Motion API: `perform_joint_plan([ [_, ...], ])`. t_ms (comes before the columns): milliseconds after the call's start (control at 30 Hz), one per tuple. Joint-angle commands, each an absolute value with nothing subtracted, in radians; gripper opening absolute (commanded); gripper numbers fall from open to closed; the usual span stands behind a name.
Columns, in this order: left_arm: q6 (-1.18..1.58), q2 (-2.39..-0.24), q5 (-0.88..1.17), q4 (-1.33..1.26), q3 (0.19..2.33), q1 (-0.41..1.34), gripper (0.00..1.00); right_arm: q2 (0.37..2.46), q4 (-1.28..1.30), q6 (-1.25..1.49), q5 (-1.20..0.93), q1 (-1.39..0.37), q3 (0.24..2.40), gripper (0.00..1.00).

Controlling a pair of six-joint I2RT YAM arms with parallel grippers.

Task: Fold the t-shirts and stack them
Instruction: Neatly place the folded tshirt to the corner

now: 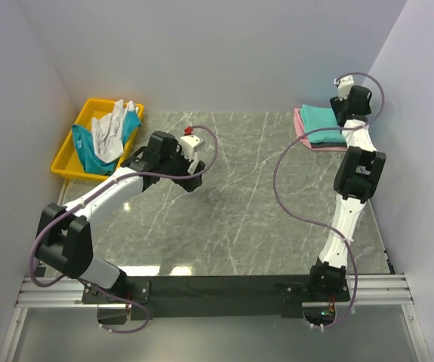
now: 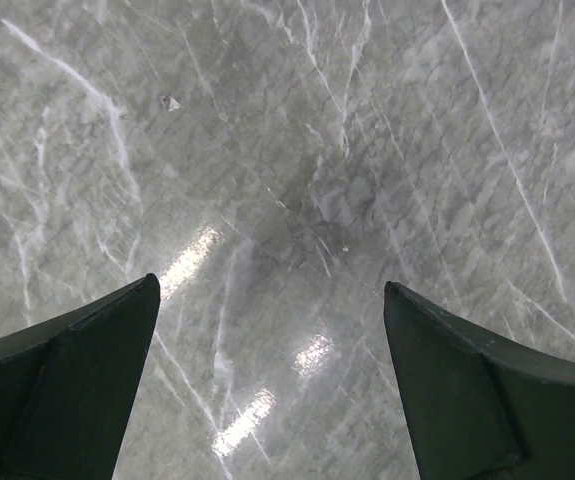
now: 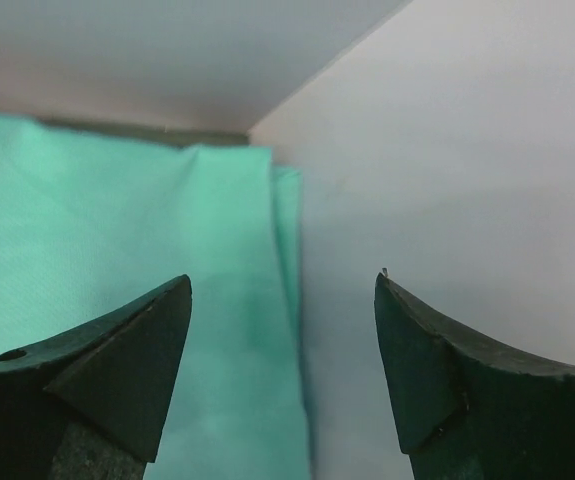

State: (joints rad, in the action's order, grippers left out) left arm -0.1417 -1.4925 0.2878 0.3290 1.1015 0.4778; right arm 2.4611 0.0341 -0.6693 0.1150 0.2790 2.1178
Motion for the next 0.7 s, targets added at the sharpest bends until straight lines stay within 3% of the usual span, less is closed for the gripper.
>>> perform_joint_plan([
  [0, -0.114, -1.405, 0.261, 0.330, 1.132, 0.469, 0.99, 2.269, 0.017, -0.571, 0.098, 0.261, 2.112, 0.80],
  [67, -0.100, -1.390, 0.242, 0.342, 1.137, 0.462, 0.99, 2.202, 0.063, -0.522, 0.074, 0.250, 2.086, 0.81],
  [133, -0.069, -1.367, 0.256, 0.351, 1.144, 0.440, 0.99, 2.152, 0.106, -0.489, 0.017, 0.233, 2.063, 0.88],
  [300, 0.069, -1.353, 0.249, 0.365, 1.176, 0.367, 0.99, 2.001, 0.303, -0.387, -0.096, 0.195, 2.055, 0.90],
  [467, 0.135, -1.479, 0.195, 0.590, 1.393, 0.304, 0.99, 1.859, 0.559, -0.208, -0.243, 0.167, 2.071, 0.92],
  [567, 0.120, -1.490, 0.368, 0.586, 1.401, 0.206, 0.99, 1.769, 0.667, -0.105, -0.339, 0.160, 1.990, 0.92],
  [667, 0.100, -1.485, 0.348, 0.563, 1.373, 0.170, 0.99, 1.631, 0.688, -0.043, -0.459, 0.132, 1.756, 0.93],
])
